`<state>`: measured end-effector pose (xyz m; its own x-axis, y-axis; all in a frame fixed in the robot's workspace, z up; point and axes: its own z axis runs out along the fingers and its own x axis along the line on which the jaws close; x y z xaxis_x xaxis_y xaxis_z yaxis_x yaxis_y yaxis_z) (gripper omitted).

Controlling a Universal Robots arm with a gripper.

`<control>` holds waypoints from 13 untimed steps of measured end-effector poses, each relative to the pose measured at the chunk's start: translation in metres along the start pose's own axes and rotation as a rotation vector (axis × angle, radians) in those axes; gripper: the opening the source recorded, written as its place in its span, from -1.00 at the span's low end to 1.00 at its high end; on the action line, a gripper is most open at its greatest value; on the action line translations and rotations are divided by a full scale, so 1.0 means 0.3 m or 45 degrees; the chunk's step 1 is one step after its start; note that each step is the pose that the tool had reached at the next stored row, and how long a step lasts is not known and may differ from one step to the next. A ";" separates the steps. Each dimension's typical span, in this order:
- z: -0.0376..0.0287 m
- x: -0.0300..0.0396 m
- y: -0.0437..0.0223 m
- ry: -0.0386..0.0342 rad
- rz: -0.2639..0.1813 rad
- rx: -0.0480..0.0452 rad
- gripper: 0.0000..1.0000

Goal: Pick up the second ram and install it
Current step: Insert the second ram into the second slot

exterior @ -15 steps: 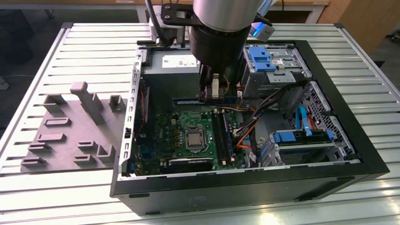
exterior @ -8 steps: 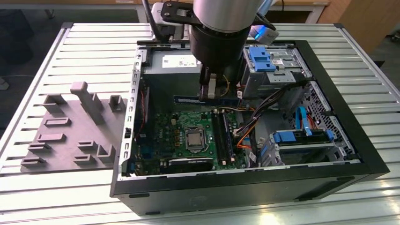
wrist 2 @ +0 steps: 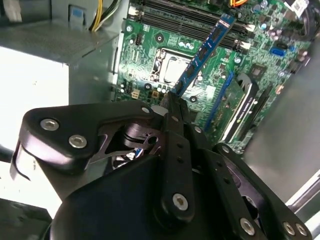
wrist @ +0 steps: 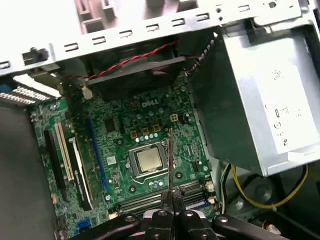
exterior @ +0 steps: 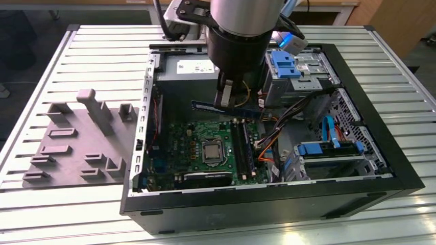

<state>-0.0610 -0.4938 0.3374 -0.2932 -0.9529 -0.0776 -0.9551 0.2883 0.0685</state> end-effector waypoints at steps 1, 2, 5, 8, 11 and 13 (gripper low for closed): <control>0.001 0.000 0.000 -0.0013 0.021 0.002 -0.76; 0.002 0.000 0.000 -0.0027 0.043 0.003 -0.76; 0.007 0.001 0.000 -0.0075 0.111 0.009 -0.76; 0.009 0.001 0.000 -0.0112 0.168 0.013 -0.76; 0.012 0.001 0.001 -0.0154 0.225 0.018 -0.76; 0.013 0.001 0.001 -0.0184 0.267 0.021 -0.76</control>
<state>-0.0614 -0.4938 0.3336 -0.4863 -0.8704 -0.0776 -0.8735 0.4819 0.0685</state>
